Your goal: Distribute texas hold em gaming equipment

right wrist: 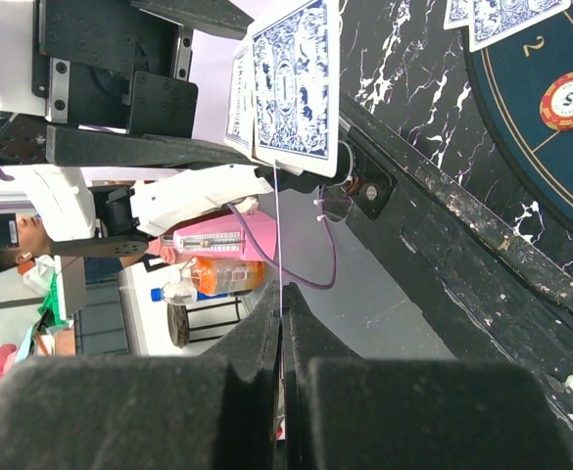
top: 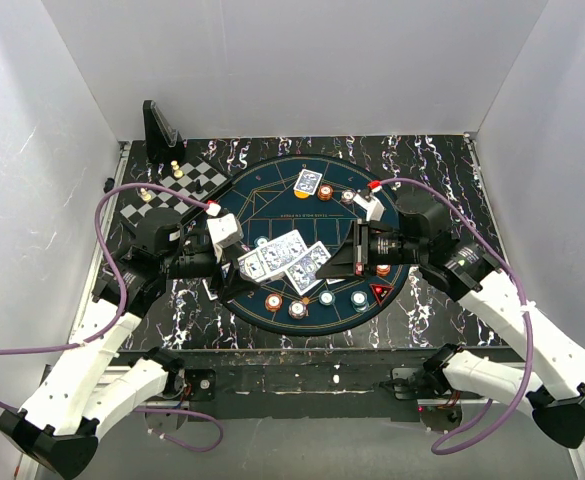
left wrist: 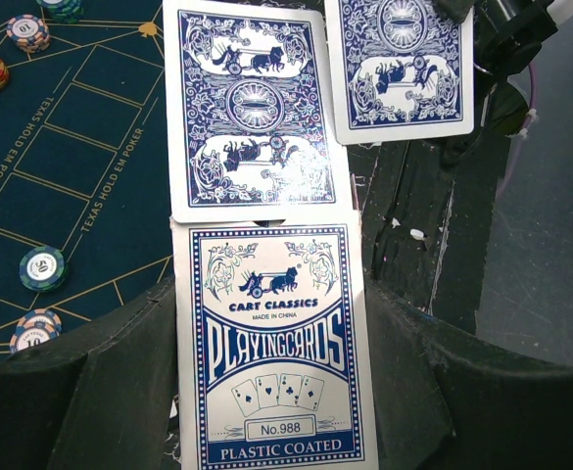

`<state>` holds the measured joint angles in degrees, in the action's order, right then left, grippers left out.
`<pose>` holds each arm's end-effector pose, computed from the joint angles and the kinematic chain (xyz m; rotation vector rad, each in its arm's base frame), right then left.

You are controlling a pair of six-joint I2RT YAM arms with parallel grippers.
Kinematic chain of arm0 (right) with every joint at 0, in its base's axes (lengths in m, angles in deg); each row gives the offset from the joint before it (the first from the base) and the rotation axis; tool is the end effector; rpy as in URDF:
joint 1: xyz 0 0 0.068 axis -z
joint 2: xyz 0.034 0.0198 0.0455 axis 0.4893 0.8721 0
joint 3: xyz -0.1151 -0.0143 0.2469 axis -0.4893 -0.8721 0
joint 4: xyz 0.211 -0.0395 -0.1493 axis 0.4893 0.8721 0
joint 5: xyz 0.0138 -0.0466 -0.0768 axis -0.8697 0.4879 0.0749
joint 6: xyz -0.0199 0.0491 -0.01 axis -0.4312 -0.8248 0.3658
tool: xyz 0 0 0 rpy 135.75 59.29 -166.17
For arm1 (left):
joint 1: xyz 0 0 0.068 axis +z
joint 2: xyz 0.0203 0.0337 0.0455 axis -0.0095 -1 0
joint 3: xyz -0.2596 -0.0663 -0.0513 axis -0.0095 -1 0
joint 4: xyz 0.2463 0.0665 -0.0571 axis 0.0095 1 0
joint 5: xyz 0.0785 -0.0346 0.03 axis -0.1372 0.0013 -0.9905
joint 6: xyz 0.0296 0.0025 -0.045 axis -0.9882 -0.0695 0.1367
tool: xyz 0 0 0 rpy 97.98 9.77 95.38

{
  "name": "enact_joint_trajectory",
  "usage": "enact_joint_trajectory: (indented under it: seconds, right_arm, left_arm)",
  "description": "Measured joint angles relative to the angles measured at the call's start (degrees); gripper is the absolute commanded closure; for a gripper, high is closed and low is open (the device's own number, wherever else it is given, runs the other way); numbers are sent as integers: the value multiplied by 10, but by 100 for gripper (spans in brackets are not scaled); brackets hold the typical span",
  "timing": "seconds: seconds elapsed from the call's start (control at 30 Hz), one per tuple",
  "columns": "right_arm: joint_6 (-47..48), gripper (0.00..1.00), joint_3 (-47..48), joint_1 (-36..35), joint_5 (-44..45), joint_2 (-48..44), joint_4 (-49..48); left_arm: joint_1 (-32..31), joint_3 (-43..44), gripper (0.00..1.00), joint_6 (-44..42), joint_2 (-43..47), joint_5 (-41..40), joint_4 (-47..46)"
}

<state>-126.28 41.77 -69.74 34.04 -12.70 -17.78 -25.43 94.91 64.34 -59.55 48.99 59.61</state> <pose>0.1468 0.1516 0.3737 -0.1965 2.2763 1.5778 0.1348 -0.0933 0.3535 1.1459 1.7440 -0.9345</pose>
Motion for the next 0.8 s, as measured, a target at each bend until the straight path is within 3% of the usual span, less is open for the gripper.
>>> enact_joint_trajectory:
  seconds: [0.33,0.53,0.63,0.8]
  right_arm:
    - [-14,99,12,26,-22,-13,-12]
    - [-16,99,55,105,-56,-3,-19]
    - [-15,99,81,158,-80,24,-43]
    - [-6,99,145,237,-109,165,-97]
  left_arm:
    - [0,-5,100,0,0,0,-4]
    - [0,-11,100,-2,1,0,-3]
    - [0,-12,100,-2,2,0,-3]
    - [0,-12,100,-2,2,0,-3]
